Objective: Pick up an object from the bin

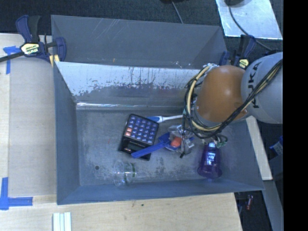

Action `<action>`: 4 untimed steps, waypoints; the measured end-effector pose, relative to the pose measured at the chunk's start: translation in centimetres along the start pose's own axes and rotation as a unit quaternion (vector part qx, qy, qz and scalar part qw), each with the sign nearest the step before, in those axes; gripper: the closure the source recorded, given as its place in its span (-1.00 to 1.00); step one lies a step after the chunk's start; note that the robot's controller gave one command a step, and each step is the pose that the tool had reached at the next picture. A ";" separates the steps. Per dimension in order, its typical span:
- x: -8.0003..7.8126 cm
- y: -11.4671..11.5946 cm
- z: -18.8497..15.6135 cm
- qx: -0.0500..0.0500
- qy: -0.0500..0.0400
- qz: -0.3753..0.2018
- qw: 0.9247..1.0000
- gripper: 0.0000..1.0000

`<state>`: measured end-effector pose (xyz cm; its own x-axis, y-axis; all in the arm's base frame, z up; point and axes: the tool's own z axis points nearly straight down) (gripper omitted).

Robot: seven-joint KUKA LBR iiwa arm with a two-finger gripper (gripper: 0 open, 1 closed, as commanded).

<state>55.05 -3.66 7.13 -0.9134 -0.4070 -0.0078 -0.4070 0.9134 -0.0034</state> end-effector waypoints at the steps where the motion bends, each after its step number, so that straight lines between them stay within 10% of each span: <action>1: 0.1 0.0 0.1 0.000 0.001 0.000 1.000 -1.00; 2: 0.0 0.0 -0.1 0.000 -0.001 0.000 1.000 1.00; 4: 0.0 0.0 -0.1 0.000 -0.001 0.000 1.000 1.00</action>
Offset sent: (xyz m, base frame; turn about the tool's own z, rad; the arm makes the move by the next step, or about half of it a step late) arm 0.0000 0.0000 0.0000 0.0000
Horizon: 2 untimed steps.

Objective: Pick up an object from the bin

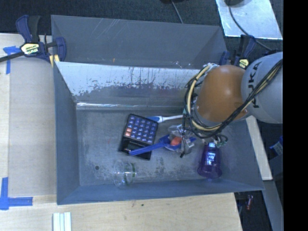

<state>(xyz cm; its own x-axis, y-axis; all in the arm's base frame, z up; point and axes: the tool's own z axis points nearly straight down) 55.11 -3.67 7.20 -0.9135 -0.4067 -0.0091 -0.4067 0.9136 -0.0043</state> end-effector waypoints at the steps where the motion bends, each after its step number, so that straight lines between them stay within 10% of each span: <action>1: 0.0 0.0 0.0 0.000 0.000 0.000 1.000 1.00; 2: 0.0 0.0 0.0 0.000 0.000 0.000 1.000 1.00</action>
Offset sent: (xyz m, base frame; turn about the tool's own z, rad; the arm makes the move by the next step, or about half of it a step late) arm 0.0000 0.0000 0.0000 0.0000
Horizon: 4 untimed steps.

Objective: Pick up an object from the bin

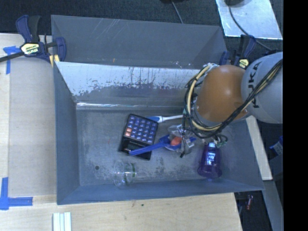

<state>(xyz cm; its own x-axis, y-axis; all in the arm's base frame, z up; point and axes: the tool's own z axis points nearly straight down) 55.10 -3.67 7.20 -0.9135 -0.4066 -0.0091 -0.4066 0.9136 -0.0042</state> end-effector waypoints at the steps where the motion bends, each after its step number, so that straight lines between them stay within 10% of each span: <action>1: 0.0 0.0 0.0 0.000 0.000 0.000 1.000 1.00; 3: 0.0 0.0 0.0 0.000 0.000 0.000 1.000 1.00; 4: 1.8 -0.9 -18.3 0.001 -0.002 -0.001 1.000 1.00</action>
Offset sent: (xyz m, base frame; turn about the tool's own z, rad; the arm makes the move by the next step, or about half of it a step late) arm 0.0000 0.0000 0.0000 0.0000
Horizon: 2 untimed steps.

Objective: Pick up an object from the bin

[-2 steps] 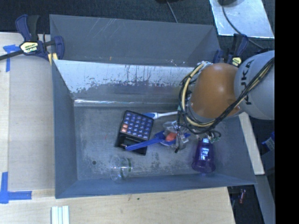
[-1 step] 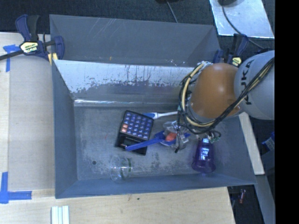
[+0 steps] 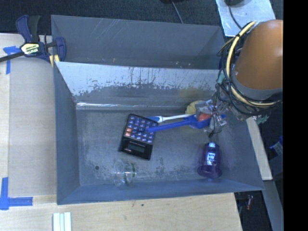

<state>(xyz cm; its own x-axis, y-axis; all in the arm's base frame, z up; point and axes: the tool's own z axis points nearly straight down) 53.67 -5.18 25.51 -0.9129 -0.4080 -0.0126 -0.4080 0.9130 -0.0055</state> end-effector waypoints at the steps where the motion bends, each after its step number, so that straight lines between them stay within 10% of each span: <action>1: 0.0 0.0 0.0 0.000 0.000 0.001 1.000 1.00; 2: -3.1 -0.6 11.3 0.002 -0.003 -0.055 0.998 1.00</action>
Offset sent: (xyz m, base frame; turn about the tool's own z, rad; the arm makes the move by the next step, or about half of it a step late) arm 0.0319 0.0081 -0.1197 -0.1179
